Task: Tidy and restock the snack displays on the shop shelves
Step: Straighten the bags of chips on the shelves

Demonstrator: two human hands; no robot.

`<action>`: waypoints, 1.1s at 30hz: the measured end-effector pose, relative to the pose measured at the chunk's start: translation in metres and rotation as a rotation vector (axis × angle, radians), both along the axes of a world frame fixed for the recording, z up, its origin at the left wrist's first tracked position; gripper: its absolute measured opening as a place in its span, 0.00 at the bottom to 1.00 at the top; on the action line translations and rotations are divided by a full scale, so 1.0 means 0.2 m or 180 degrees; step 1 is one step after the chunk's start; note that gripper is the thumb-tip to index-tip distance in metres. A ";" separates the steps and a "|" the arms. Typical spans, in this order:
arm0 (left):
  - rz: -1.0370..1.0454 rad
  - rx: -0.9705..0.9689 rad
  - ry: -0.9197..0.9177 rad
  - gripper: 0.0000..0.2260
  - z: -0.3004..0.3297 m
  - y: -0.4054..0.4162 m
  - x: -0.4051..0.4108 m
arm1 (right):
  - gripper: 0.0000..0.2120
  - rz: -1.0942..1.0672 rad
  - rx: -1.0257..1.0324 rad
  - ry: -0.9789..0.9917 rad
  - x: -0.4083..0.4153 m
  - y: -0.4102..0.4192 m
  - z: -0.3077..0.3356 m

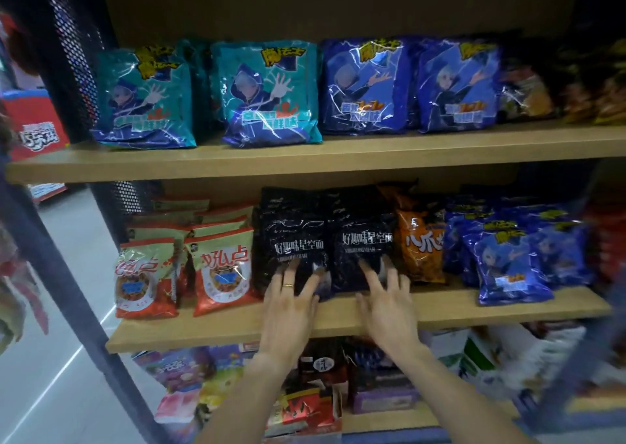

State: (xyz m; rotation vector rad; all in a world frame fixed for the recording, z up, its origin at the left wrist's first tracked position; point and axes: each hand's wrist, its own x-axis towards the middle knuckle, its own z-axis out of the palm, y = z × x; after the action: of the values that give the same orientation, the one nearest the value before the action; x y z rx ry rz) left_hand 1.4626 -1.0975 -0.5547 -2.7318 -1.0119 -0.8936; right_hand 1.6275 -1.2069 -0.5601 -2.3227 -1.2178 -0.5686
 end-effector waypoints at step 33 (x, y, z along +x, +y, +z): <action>-0.1515 0.0307 0.0371 0.34 0.02 -0.71 1.01 | 0.29 -0.0121 0.0823 0.0656 0.95 -0.75 0.00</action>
State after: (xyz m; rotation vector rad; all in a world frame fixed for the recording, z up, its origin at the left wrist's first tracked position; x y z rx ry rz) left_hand 1.6653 -1.2400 -0.5505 -2.9456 -0.2876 -0.7945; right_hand 1.8182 -1.3569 -0.5594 -2.1299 -0.9478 -0.4563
